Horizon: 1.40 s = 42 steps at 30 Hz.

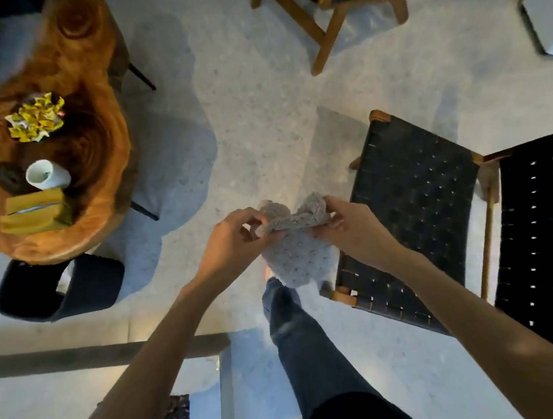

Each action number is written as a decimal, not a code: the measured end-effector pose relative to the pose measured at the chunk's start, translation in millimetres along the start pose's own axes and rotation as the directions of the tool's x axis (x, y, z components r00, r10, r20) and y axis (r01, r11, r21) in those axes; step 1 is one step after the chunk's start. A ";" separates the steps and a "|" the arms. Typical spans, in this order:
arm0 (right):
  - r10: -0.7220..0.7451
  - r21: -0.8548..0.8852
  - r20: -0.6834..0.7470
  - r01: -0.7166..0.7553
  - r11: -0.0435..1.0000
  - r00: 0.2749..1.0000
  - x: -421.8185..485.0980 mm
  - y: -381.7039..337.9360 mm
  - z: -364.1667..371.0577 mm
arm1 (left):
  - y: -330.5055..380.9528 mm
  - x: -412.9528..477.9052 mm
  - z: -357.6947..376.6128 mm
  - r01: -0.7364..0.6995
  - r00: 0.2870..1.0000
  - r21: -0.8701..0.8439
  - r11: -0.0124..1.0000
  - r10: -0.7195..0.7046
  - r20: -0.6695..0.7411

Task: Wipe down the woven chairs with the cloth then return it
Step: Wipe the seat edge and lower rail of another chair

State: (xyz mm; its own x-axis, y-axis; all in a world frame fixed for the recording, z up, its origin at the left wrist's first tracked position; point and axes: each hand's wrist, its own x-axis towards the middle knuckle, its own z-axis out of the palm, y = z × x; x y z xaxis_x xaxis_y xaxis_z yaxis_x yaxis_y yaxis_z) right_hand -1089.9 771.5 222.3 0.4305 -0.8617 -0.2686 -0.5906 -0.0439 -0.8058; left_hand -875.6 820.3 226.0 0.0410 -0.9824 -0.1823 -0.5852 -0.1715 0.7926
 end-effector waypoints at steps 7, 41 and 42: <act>0.238 0.040 -0.095 -0.235 0.971 0.967 111.4 -11.0 -35.3 | 2.0 151.9 -53.1 -0.132 0.975 0.207 0.969 0.090 0.203; 0.713 0.743 -0.658 -0.363 0.563 -0.240 231.6 -75.2 -53.6 | 150.1 433.0 49.6 0.006 0.108 0.205 0.979 -0.204 0.973; 0.728 0.743 -0.653 -0.359 0.565 -0.207 230.7 -77.6 -46.0 | 150.7 422.8 54.0 0.053 0.090 0.229 0.972 -0.233 0.968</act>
State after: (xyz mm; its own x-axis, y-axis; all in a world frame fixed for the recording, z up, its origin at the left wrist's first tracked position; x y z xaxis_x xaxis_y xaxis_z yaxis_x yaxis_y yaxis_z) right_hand -976.2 552.9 247.2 -0.9652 -0.1836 -0.1860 0.0192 0.6601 -0.7510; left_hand -990.2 383.0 236.9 -0.6443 0.0232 -0.7644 -0.7519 -0.2017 0.6277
